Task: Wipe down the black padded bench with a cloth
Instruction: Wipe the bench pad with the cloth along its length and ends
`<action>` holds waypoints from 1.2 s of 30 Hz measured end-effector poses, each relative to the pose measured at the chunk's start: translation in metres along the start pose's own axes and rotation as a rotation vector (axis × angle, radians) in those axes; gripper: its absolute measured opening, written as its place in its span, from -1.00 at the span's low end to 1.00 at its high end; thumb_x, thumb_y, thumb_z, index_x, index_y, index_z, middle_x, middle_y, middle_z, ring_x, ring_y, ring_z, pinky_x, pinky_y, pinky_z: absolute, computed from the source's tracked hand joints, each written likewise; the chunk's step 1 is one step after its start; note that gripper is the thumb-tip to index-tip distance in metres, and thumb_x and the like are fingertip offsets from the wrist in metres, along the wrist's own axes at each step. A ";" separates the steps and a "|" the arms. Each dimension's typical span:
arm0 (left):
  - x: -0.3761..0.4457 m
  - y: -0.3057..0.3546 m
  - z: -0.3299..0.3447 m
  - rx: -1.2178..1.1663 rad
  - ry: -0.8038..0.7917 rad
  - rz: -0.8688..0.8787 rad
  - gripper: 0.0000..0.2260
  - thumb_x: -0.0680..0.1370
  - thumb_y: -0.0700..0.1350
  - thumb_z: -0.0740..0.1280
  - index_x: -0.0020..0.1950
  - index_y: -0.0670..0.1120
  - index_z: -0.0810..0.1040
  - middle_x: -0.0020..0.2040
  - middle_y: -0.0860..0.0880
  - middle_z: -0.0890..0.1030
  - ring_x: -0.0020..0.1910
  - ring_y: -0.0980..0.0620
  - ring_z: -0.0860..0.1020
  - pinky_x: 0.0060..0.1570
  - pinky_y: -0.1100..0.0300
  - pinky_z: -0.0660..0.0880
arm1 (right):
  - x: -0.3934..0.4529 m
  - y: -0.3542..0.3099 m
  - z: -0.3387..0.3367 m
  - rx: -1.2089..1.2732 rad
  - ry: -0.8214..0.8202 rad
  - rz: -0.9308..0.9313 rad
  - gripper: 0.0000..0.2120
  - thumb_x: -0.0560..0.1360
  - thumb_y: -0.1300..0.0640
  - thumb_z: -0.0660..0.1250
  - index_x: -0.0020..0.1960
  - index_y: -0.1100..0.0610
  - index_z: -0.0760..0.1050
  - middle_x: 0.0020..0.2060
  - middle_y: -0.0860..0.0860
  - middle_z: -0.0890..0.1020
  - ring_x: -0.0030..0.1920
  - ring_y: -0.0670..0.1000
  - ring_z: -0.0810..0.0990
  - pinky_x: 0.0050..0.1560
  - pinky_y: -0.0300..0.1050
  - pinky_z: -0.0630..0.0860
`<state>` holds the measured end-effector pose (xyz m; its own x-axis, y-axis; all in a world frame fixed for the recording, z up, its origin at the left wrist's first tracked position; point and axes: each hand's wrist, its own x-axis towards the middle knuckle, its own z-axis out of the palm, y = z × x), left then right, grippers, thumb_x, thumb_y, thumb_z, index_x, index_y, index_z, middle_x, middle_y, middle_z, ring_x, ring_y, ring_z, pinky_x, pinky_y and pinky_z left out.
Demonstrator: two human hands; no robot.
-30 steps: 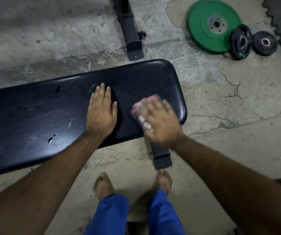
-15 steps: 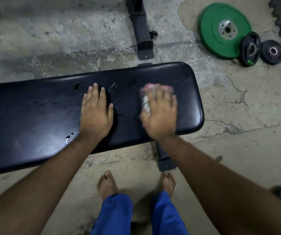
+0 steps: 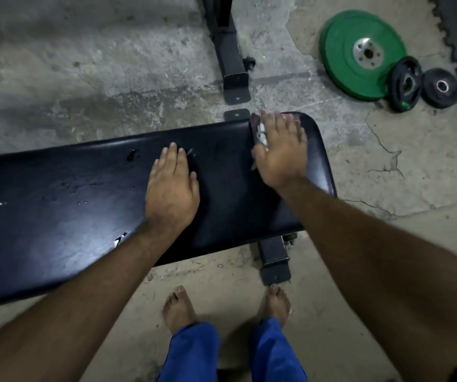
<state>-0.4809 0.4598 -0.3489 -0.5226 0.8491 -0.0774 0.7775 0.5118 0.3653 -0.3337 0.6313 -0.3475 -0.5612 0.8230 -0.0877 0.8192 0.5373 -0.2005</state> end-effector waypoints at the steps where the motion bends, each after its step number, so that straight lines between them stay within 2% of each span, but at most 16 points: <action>1: 0.001 -0.001 0.001 0.006 -0.006 0.004 -0.53 0.62 -0.14 0.15 0.49 -0.31 0.24 0.52 -0.26 0.22 0.52 -0.19 0.16 0.50 -0.02 0.05 | 0.000 -0.017 0.003 0.003 0.002 0.055 -0.28 0.47 -0.13 0.05 0.60 0.10 0.21 0.56 0.14 0.29 0.57 0.26 0.17 0.56 0.24 0.08; 3: 0.002 0.001 0.001 0.014 -0.004 -0.012 -0.54 0.61 -0.15 0.15 0.48 -0.32 0.25 0.52 -0.27 0.22 0.52 -0.19 0.16 0.50 -0.03 0.05 | -0.021 -0.049 0.015 0.013 -0.030 -0.169 -0.30 0.47 -0.11 0.07 0.58 0.11 0.24 0.54 0.13 0.32 0.56 0.24 0.20 0.56 0.25 0.10; 5: 0.001 0.005 0.001 0.017 -0.005 -0.018 -0.54 0.61 -0.15 0.16 0.47 -0.33 0.26 0.51 -0.28 0.23 0.52 -0.21 0.18 0.50 -0.05 0.07 | -0.026 -0.035 0.012 -0.035 -0.117 -0.411 -0.30 0.47 -0.11 0.04 0.58 0.06 0.24 0.55 0.06 0.33 0.57 0.15 0.21 0.56 0.23 0.12; 9: 0.002 0.004 0.003 0.040 -0.012 -0.027 -0.54 0.61 -0.15 0.16 0.46 -0.33 0.27 0.51 -0.28 0.24 0.51 -0.21 0.18 0.49 -0.06 0.07 | 0.014 -0.033 -0.004 -0.025 -0.052 -0.086 -0.25 0.44 -0.16 -0.07 0.58 0.08 0.24 0.53 0.11 0.35 0.57 0.20 0.20 0.56 0.24 0.10; 11: 0.003 0.006 0.002 0.039 -0.012 -0.034 -0.54 0.60 -0.16 0.17 0.46 -0.33 0.27 0.51 -0.28 0.25 0.51 -0.20 0.19 0.50 -0.06 0.08 | -0.014 -0.061 0.010 -0.019 -0.079 -0.237 -0.29 0.46 -0.12 -0.01 0.57 0.09 0.27 0.53 0.09 0.36 0.56 0.20 0.22 0.55 0.26 0.12; 13: 0.002 0.006 0.001 0.034 -0.016 -0.036 -0.54 0.60 -0.17 0.16 0.46 -0.33 0.27 0.51 -0.27 0.24 0.51 -0.20 0.19 0.50 -0.05 0.07 | -0.031 -0.042 0.014 -0.064 -0.120 -0.472 -0.33 0.48 -0.10 0.08 0.58 0.04 0.25 0.54 0.03 0.35 0.57 0.14 0.22 0.56 0.23 0.10; 14: 0.002 0.007 0.001 0.037 -0.014 -0.031 -0.55 0.60 -0.17 0.16 0.47 -0.32 0.27 0.51 -0.27 0.24 0.52 -0.19 0.18 0.50 -0.05 0.06 | -0.021 -0.023 0.006 -0.087 -0.117 -0.485 -0.32 0.49 -0.10 0.10 0.59 0.03 0.22 0.55 0.03 0.33 0.58 0.13 0.21 0.56 0.22 0.08; 17: -0.001 0.006 0.002 0.040 -0.018 -0.008 -0.55 0.61 -0.17 0.16 0.47 -0.31 0.27 0.52 -0.26 0.24 0.52 -0.19 0.18 0.50 -0.04 0.05 | -0.001 -0.022 0.000 -0.052 -0.095 -0.101 -0.32 0.52 -0.11 0.06 0.61 0.06 0.14 0.59 0.08 0.25 0.60 0.18 0.11 0.58 0.24 0.02; 18: -0.001 0.007 0.002 0.035 -0.028 -0.005 -0.54 0.61 -0.17 0.15 0.48 -0.31 0.26 0.52 -0.26 0.23 0.52 -0.18 0.17 0.50 -0.04 0.04 | -0.014 -0.037 0.002 -0.021 -0.099 -0.070 -0.32 0.52 -0.10 0.03 0.61 0.07 0.16 0.58 0.09 0.26 0.60 0.19 0.11 0.58 0.26 0.03; 22: -0.003 0.010 0.000 0.011 -0.038 0.010 -0.54 0.61 -0.17 0.15 0.49 -0.31 0.24 0.52 -0.26 0.22 0.52 -0.18 0.16 0.51 -0.03 0.03 | -0.060 -0.004 0.005 -0.037 -0.148 -0.433 -0.31 0.46 -0.11 0.07 0.57 0.03 0.26 0.55 0.04 0.33 0.57 0.15 0.21 0.53 0.28 0.14; 24: -0.006 0.010 0.000 0.001 -0.025 0.023 -0.54 0.61 -0.16 0.15 0.48 -0.31 0.25 0.51 -0.26 0.24 0.52 -0.19 0.17 0.50 -0.02 0.04 | -0.042 0.019 -0.002 -0.054 -0.080 -0.189 -0.29 0.47 -0.15 0.01 0.59 0.06 0.21 0.57 0.08 0.28 0.58 0.19 0.18 0.53 0.32 0.14; 26: -0.009 0.008 0.000 -0.011 -0.023 0.028 -0.55 0.61 -0.17 0.16 0.48 -0.31 0.25 0.51 -0.27 0.25 0.51 -0.19 0.18 0.50 -0.02 0.05 | -0.051 -0.008 0.003 -0.018 -0.055 0.009 -0.29 0.49 -0.14 -0.01 0.59 0.08 0.19 0.58 0.11 0.26 0.58 0.22 0.16 0.54 0.32 0.10; 30: -0.017 0.002 -0.003 -0.044 -0.008 0.025 -0.56 0.61 -0.18 0.14 0.46 -0.33 0.27 0.49 -0.28 0.27 0.51 -0.20 0.21 0.50 -0.04 0.08 | -0.116 -0.049 0.023 0.028 -0.126 -0.415 -0.36 0.50 -0.07 0.15 0.57 0.04 0.27 0.57 0.03 0.29 0.59 0.13 0.17 0.55 0.28 0.08; 32: -0.022 -0.002 -0.004 -0.056 0.002 0.036 -0.55 0.59 -0.16 0.10 0.45 -0.32 0.30 0.48 -0.28 0.29 0.50 -0.20 0.23 0.50 -0.05 0.11 | -0.095 -0.030 0.017 -0.003 -0.057 -0.302 -0.32 0.48 -0.08 0.18 0.57 0.04 0.25 0.56 0.05 0.30 0.58 0.17 0.19 0.53 0.30 0.13; 34: -0.026 -0.009 -0.007 -0.056 0.011 0.043 -0.54 0.58 -0.15 0.08 0.44 -0.32 0.32 0.48 -0.27 0.31 0.49 -0.20 0.25 0.49 -0.05 0.12 | -0.080 -0.042 0.015 0.032 0.001 0.027 -0.32 0.48 -0.09 0.12 0.57 0.06 0.24 0.55 0.08 0.32 0.56 0.20 0.21 0.52 0.34 0.15; 36: -0.029 -0.019 -0.011 -0.047 0.010 0.038 -0.54 0.57 -0.15 0.08 0.43 -0.32 0.34 0.47 -0.27 0.32 0.49 -0.20 0.25 0.49 -0.05 0.12 | -0.090 -0.078 0.020 0.050 -0.037 0.003 -0.33 0.48 -0.10 0.06 0.57 0.05 0.24 0.55 0.07 0.31 0.57 0.19 0.20 0.53 0.33 0.12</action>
<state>-0.4845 0.4243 -0.3434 -0.4968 0.8662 -0.0536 0.7797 0.4725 0.4109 -0.3490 0.5115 -0.3433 -0.5637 0.8166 -0.1246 0.8144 0.5242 -0.2488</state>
